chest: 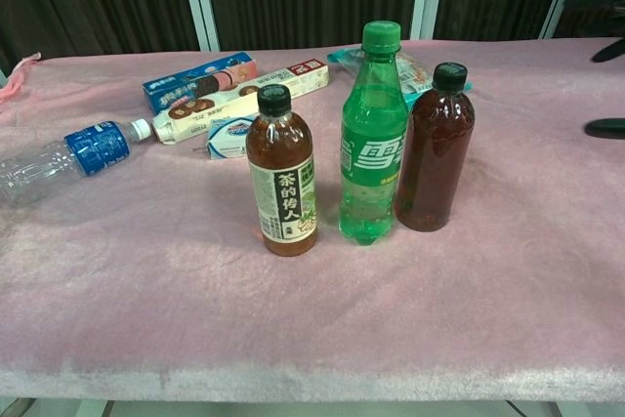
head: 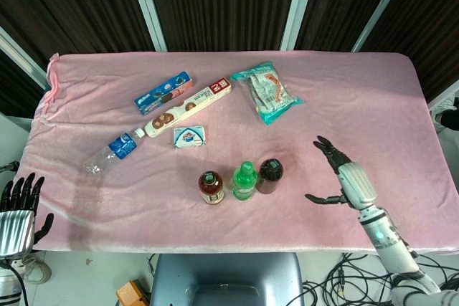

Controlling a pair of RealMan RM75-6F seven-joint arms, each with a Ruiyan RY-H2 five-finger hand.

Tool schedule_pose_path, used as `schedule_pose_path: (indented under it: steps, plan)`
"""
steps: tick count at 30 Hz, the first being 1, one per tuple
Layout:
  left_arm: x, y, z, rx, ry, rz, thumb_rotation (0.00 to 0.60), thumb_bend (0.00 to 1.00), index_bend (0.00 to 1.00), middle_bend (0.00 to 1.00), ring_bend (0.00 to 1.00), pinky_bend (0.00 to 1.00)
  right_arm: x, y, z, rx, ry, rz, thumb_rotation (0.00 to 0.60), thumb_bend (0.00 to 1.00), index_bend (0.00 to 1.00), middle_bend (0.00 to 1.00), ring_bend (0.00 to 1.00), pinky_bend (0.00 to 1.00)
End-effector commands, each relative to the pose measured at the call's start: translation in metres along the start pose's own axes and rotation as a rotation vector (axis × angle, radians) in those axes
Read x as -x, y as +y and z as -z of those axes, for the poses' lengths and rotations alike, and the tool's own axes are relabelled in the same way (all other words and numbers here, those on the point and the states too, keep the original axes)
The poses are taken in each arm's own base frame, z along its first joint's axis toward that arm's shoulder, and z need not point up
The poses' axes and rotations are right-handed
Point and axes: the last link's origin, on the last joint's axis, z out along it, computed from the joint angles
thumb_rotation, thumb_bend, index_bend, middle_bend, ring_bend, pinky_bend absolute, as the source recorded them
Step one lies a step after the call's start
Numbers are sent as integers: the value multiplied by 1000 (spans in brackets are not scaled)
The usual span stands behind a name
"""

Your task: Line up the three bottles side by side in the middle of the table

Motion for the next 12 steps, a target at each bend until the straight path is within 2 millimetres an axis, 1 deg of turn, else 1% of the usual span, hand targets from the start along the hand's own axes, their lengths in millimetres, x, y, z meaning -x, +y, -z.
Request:
schedule_pose_path:
  steps: [1,3,6,8,12]
  plan:
    - [-6,0,5,0,26,1,600,331,0,1,0,0,-41,21,87,189,-41,370,600,208,0,0,0,129]
    - [-10,0,9,3,42,2,600,331,0,3,0,0,-53,25,123,314,-29,487,600,208,0,0,0,120]
    - [-12,0,11,5,52,4,600,331,0,11,0,0,-55,28,147,372,11,504,600,208,0,0,0,129]
    - [-12,1,11,10,51,1,600,331,0,13,0,0,-56,32,153,395,9,511,600,208,0,0,0,134]
    - [-10,3,11,11,37,-7,600,331,0,15,0,0,-59,35,151,380,28,498,600,208,0,0,0,134]
